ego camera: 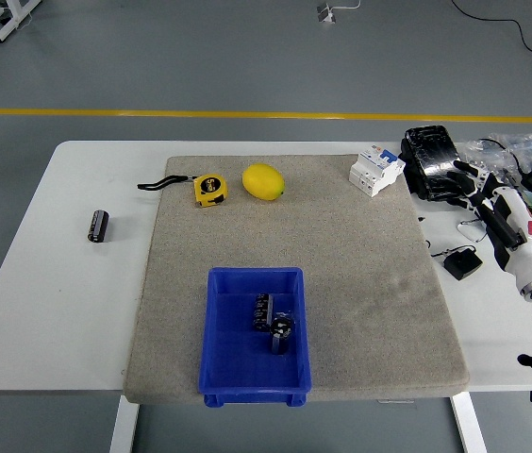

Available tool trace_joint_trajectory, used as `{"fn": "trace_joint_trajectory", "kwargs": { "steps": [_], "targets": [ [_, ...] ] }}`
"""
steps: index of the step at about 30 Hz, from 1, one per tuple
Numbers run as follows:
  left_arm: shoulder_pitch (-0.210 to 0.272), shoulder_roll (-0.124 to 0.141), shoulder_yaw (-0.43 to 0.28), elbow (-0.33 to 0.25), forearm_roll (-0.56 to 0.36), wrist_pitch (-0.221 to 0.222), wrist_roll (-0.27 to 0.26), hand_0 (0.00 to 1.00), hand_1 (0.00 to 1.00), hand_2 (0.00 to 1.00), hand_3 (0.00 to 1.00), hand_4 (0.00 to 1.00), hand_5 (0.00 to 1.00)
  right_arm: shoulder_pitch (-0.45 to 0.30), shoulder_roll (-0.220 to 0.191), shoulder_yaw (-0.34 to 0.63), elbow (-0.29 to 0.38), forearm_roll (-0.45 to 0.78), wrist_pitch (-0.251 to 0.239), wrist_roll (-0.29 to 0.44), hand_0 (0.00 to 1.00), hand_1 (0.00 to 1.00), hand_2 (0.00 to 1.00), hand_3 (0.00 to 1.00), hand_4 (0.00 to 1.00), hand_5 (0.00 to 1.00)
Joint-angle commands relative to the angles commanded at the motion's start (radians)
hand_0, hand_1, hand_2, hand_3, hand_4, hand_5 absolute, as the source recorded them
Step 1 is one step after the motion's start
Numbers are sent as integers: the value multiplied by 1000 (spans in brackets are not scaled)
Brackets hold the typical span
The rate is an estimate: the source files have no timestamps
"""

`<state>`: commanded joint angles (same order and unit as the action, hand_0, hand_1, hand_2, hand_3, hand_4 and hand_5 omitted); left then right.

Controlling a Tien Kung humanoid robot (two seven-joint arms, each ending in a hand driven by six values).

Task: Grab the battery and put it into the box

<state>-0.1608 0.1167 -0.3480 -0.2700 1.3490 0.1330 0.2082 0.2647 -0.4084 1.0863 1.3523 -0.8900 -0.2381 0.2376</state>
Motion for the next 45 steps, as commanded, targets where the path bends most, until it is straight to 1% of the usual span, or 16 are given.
{"fn": "trace_joint_trajectory", "kwargs": {
  "steps": [1, 5, 11, 19, 26, 34, 45],
  "targets": [
    [0, -1, 1, 0, -1, 2, 0, 683, 648, 688, 620, 624, 676, -7, 1, 6, 6, -2, 2, 2, 806, 813, 848, 915, 998, 869],
    [-4, -5, 5, -1, 0, 5, 0, 683, 648, 688, 620, 624, 676, -32, 9, 32, 28, -21, 13, 0, 806, 813, 848, 915, 998, 869],
    [-9, -2, 3, 0, 4, -2, 0, 684, 647, 692, 619, 624, 676, -40, 20, 43, 46, -76, 20, -17, 802, 813, 847, 915, 998, 860],
    [-7, 2, 2, 1, 3, -11, -1, 684, 646, 691, 618, 624, 676, -42, 34, 46, 48, -87, 22, -30, 801, 813, 847, 909, 998, 872],
    [-8, 3, 7, 0, -4, -14, -3, 683, 653, 686, 619, 624, 676, -43, 35, 54, 48, -85, 20, -30, 793, 806, 847, 895, 998, 880],
    [-8, 4, 9, -1, -8, -14, -2, 683, 653, 685, 619, 624, 677, -45, 39, 53, 41, -78, 37, -32, 790, 805, 847, 887, 998, 880],
    [-2, 6, 4, -1, -1, -16, 0, 683, 653, 685, 619, 624, 676, -47, 40, 50, 40, -84, 43, -43, 782, 790, 843, 870, 998, 876]
  ]
}}
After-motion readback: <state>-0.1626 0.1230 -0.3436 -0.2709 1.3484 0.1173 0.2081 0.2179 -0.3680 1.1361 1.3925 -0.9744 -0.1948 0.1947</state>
